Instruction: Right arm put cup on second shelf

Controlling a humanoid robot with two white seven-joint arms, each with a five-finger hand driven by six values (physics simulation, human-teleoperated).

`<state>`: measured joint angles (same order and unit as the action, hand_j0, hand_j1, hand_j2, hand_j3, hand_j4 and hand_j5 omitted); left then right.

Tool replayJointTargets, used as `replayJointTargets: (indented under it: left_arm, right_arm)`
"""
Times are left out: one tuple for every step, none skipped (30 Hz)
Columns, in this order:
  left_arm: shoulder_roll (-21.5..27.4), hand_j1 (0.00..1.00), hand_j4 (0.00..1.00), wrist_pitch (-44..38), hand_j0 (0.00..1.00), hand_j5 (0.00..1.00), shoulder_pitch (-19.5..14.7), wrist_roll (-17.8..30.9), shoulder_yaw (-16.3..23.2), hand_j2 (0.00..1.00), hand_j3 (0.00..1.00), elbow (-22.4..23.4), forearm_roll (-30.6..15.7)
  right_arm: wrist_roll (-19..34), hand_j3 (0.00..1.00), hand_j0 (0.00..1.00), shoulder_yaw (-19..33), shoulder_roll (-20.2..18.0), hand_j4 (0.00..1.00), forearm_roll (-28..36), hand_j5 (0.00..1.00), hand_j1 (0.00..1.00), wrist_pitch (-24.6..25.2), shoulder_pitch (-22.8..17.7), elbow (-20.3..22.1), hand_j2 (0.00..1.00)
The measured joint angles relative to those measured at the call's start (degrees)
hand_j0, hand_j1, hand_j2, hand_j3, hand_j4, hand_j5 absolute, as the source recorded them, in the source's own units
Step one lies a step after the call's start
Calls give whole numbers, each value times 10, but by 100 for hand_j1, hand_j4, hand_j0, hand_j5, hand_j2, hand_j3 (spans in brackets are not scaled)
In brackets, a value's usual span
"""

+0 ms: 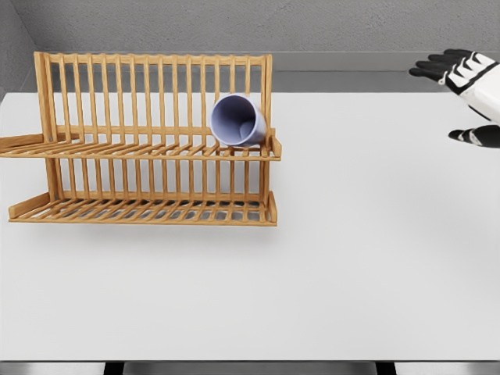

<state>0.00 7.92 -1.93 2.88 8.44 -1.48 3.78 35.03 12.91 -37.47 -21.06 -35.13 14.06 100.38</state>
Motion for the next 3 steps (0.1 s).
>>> replayJointTargets:
  left_arm:
    - [0,100,100,0,100,100,0,0,0,100,100,-1,0]
    - [0,100,100,0,100,100,0,0,0,100,100,-2,0]
    - [0,100,100,0,100,100,1,0,0,100,100,-3,1]
  right_arm:
    - [0,100,100,2,1,100,0,100,100,0,1,0,100]
    - [0,100,100,4,1,100,0,100,100,0,2,0,100]
    - [0,100,100,5,2,100,-1,100,100,0,2,0,100]
